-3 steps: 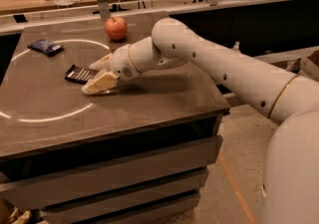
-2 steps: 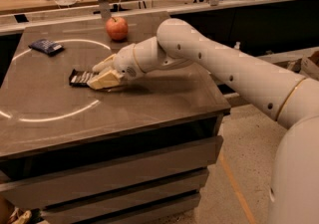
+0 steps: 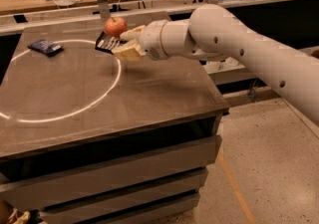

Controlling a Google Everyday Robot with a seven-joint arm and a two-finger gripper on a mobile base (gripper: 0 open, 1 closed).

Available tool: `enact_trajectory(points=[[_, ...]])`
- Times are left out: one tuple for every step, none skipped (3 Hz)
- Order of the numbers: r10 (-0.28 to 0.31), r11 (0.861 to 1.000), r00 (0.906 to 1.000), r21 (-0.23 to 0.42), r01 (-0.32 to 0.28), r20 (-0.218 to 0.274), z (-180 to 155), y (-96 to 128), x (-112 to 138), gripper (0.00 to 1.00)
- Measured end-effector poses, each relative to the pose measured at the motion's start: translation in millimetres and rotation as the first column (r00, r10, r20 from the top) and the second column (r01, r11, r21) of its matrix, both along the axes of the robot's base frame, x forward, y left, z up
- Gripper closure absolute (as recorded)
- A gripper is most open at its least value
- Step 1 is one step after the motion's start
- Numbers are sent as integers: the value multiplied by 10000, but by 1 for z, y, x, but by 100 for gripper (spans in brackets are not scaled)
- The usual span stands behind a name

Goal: Move rxbar chocolate near apple

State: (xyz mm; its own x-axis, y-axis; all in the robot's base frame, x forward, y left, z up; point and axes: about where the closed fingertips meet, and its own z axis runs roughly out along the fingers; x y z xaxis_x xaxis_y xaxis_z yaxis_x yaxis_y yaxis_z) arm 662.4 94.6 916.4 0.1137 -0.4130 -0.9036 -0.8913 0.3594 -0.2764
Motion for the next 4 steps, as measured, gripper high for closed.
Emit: enact_trajectory(points=[[-1757, 9844, 9802, 90, 1756, 909, 32, -35, 30, 100], [-2910, 9562, 9520, -30, 2926, 948, 34, -61, 59, 100], [-3548, 9338, 9326, -231, 3569, 662, 23, -80, 84, 100], [-3849, 9213, 9225, -476, 3858, 283, 5, -89, 103, 100]])
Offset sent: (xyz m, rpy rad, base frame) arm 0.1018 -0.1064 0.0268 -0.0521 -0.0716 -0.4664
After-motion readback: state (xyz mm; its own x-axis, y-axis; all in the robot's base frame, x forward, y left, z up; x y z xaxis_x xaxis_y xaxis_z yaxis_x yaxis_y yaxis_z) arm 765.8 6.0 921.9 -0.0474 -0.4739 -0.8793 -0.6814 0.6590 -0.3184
